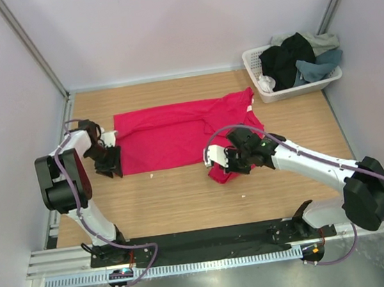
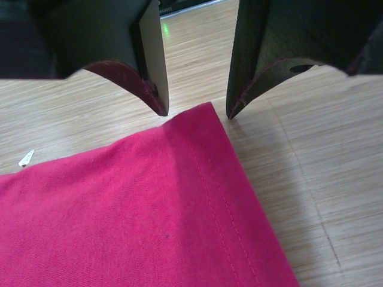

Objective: Fold and stack the t-shirts
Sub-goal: Fold the tshirt

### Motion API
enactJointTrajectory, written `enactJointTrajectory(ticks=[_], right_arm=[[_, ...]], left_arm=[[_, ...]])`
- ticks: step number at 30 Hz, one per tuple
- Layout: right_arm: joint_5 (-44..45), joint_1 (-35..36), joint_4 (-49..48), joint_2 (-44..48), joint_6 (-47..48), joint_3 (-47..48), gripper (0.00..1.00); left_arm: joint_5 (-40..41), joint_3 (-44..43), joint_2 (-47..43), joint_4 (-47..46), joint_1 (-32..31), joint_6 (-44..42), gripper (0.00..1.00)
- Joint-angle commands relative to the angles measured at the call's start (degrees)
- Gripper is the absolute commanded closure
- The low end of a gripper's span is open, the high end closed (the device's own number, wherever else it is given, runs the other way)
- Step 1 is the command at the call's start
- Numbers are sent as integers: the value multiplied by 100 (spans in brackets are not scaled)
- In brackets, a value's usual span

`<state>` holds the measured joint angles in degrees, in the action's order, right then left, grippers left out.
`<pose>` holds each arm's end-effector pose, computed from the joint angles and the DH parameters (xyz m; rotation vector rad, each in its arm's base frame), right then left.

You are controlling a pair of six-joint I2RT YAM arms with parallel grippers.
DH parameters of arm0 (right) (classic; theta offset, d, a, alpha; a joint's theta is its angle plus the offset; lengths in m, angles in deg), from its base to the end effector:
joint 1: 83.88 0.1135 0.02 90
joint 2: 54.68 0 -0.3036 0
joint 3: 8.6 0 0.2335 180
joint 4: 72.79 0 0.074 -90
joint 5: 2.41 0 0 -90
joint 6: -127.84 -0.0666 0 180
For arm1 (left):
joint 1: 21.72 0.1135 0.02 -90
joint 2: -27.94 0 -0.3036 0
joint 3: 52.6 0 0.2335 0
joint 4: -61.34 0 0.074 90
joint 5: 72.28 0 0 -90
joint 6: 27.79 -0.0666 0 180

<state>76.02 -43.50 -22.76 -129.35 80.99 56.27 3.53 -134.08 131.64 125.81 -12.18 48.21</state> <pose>0.1740 0.1655 0.2462 -1.7851 1.8923 0.2464 0.3144 0.0363 0.1818 0.1281 3.0121 -0.3496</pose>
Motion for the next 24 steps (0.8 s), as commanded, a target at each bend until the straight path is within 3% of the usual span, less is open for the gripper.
enactJointTrajectory(ticks=[1,5,8,10,24], right_arm=[[85,-65,-112,-3,-27,188,99],[94,-135,-147,-3,-35,179,99],[111,-223,-165,23,-53,205,98],[111,-320,-174,75,-62,188,99],[94,-891,-24,629,-255,521,99]], left_arm=[[-294,-170,62,-36,57,29,56],[-382,-162,124,-63,57,99,71],[-452,-170,107,-28,57,117,94],[-435,-135,11,-27,65,117,100],[-215,-328,-1176,983,74,-621,100]])
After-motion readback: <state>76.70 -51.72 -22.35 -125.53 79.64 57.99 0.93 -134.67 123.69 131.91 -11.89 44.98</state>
